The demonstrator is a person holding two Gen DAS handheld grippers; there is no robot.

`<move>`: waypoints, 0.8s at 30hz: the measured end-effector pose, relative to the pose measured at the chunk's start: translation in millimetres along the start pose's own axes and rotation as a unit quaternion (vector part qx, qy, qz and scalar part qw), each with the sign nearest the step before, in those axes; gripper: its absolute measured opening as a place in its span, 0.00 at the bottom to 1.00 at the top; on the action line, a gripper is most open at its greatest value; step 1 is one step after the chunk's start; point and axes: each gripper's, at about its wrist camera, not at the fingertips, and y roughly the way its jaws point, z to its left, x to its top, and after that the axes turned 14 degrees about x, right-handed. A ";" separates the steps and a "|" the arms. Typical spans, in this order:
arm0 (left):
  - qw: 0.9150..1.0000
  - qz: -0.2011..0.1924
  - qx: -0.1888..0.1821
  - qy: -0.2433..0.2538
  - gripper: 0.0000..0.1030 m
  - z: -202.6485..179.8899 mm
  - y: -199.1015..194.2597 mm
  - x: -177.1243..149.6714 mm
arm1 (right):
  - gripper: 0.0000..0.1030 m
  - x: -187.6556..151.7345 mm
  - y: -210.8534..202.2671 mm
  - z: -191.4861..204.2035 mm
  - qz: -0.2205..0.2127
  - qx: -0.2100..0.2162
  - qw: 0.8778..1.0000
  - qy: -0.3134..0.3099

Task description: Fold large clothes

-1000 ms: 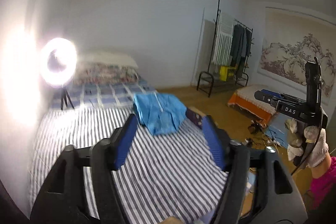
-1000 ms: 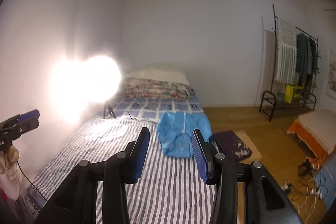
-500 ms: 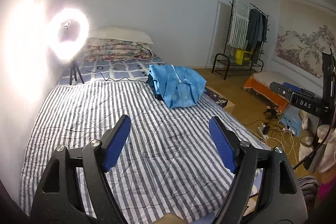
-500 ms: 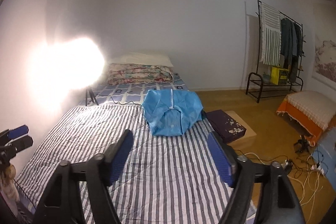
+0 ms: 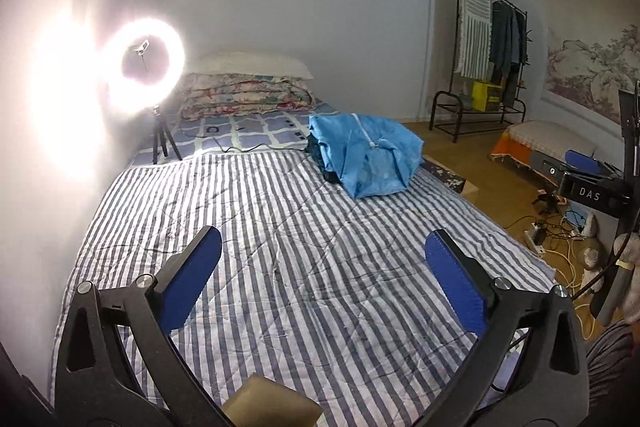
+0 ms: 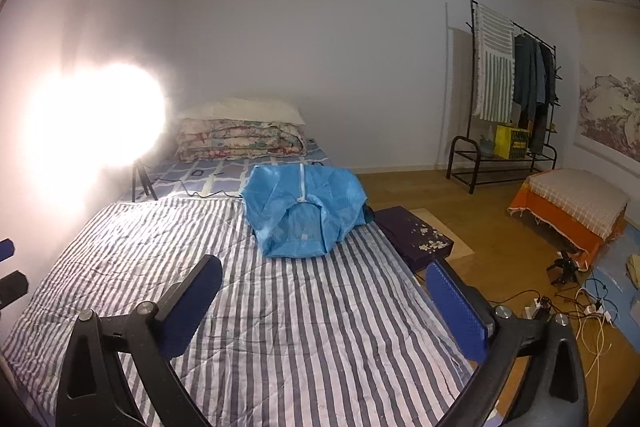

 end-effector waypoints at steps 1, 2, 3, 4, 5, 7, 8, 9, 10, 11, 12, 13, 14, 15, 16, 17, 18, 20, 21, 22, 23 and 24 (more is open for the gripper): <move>1.000 0.004 0.002 0.002 1.00 0.4 3.7 -1.1 | 1.00 -1.9 3.1 -2.1 -0.001 -0.006 1.000 0.003; 1.000 0.006 0.004 0.004 1.00 0.0 6.0 -2.4 | 1.00 -2.9 5.4 -3.3 0.000 -0.010 1.000 0.008; 1.000 0.010 0.006 0.009 1.00 -0.7 9.2 -4.0 | 1.00 -2.8 7.9 -4.9 0.001 -0.011 1.000 0.014; 1.000 0.014 0.009 0.012 1.00 -1.3 12.2 -5.4 | 1.00 -3.5 9.5 -6.0 0.002 -0.010 1.000 0.019; 1.000 0.018 0.013 0.015 1.00 -2.1 14.8 -7.6 | 1.00 -4.3 11.5 -7.9 0.002 -0.008 1.000 0.028; 0.999 0.025 0.016 0.018 1.00 -3.3 19.4 -11.6 | 1.00 -5.1 13.7 -8.9 0.001 -0.011 0.999 0.036; 0.999 0.028 0.014 0.019 1.00 -3.8 21.0 -13.2 | 1.00 -5.6 14.8 -8.5 0.000 -0.015 0.999 0.036; 0.999 0.029 0.013 0.019 1.00 -4.7 21.6 -14.9 | 1.00 -6.1 15.5 -7.6 0.000 -0.018 0.999 0.035; 0.999 0.030 0.015 0.020 1.00 -5.2 22.2 -16.3 | 1.00 -6.7 17.0 -6.2 0.001 -0.020 0.999 0.032; 0.999 0.030 0.016 0.020 1.00 -4.8 21.4 -17.1 | 1.00 -7.2 18.5 -5.1 0.004 -0.020 0.999 0.030; 0.999 0.029 0.017 0.022 1.00 -4.9 21.4 -17.5 | 1.00 -8.1 19.4 -3.3 0.006 -0.020 0.999 0.029; 0.999 0.029 0.019 0.022 1.00 -5.0 21.3 -17.9 | 1.00 -9.5 21.5 -1.9 0.010 -0.019 0.999 0.028; 0.999 0.029 0.020 0.022 1.00 -4.9 21.4 -18.1 | 1.00 -10.8 23.3 -0.5 0.014 -0.018 0.999 0.027; 0.999 0.029 0.020 0.021 1.00 -4.5 21.5 -17.9 | 1.00 -12.0 24.3 1.2 0.016 -0.019 0.999 0.026; 0.999 0.029 0.019 0.021 1.00 -4.0 21.9 -17.6 | 1.00 -13.7 25.5 2.9 0.019 -0.019 0.999 0.024; 0.999 0.028 0.020 0.019 1.00 -3.5 21.6 -17.8 | 1.00 -15.0 26.8 4.6 0.022 -0.018 0.999 0.022; 0.999 0.028 0.021 0.018 1.00 -3.3 21.3 -17.7 | 1.00 -15.9 27.5 5.9 0.024 -0.018 0.999 0.021; 0.999 0.029 0.021 0.016 1.00 -3.0 21.3 -17.8 | 1.00 -17.6 28.0 9.1 0.025 -0.017 0.999 0.019; 0.999 0.029 0.021 0.017 1.00 -2.8 21.5 -17.9 | 1.00 -17.5 27.9 10.1 0.025 -0.016 0.999 0.019; 0.999 0.029 0.020 0.017 1.00 -2.5 21.3 -17.9 | 1.00 -18.2 28.1 11.3 0.026 -0.016 0.999 0.017; 0.999 0.028 0.020 0.018 1.00 -2.5 21.3 -17.7 | 1.00 -18.9 27.9 12.2 0.027 -0.015 0.999 0.017; 0.999 0.028 0.021 0.018 1.00 -2.6 21.2 -17.7 | 1.00 -19.3 28.0 12.5 0.028 -0.014 0.999 0.017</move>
